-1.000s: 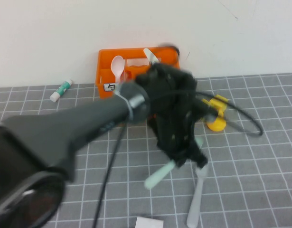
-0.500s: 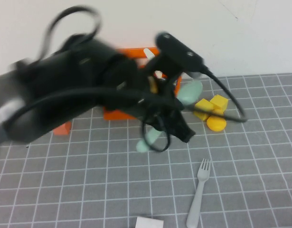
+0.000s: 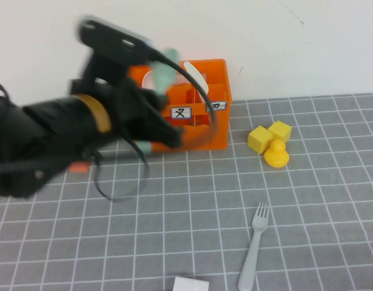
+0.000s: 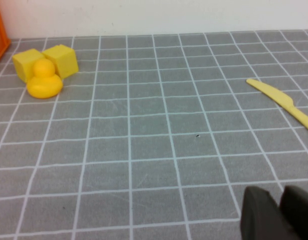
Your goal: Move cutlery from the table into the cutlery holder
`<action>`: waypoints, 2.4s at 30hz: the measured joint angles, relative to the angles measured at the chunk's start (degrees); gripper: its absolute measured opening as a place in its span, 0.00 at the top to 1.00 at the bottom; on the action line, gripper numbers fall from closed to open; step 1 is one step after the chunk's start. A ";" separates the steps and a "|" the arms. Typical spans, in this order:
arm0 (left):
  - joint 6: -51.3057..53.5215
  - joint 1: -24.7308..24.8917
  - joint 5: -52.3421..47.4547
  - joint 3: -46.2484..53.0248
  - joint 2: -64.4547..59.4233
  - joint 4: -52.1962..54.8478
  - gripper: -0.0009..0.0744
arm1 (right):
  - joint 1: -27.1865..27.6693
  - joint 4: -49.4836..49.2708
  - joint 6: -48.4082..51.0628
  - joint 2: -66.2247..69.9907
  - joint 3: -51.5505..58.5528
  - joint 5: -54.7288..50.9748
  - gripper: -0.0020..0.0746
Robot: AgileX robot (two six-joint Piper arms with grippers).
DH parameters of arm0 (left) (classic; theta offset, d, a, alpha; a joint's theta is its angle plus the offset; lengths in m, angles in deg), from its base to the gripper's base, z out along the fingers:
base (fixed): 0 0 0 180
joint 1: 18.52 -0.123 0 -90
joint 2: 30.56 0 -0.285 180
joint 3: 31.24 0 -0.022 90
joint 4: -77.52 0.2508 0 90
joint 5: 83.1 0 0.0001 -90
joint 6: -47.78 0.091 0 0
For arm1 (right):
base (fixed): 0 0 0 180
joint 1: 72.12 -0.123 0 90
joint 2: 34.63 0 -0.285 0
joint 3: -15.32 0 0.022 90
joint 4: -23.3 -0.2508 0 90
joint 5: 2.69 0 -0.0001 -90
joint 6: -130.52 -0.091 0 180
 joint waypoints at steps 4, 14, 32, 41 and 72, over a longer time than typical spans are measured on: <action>-5.22 -6.38 8.13 0.23 -0.63 0.24 0.88 | 0.00 0.00 0.00 0.00 0.00 0.00 0.86; -6.81 -12.69 34.08 0.23 -9.10 0.55 0.89 | 0.00 0.00 0.00 0.00 0.00 0.00 0.86; -5.34 -19.55 59.87 -2.00 -29.86 -3.82 0.94 | 0.00 0.00 0.00 0.00 0.00 0.00 0.86; -6.89 -19.55 52.59 -8.22 -33.09 -0.04 0.73 | 0.00 0.00 0.00 0.00 0.00 0.00 0.86; -78.75 -18.30 58.00 -8.69 -12.39 87.07 0.99 | 0.00 0.00 0.00 0.00 0.00 0.00 0.86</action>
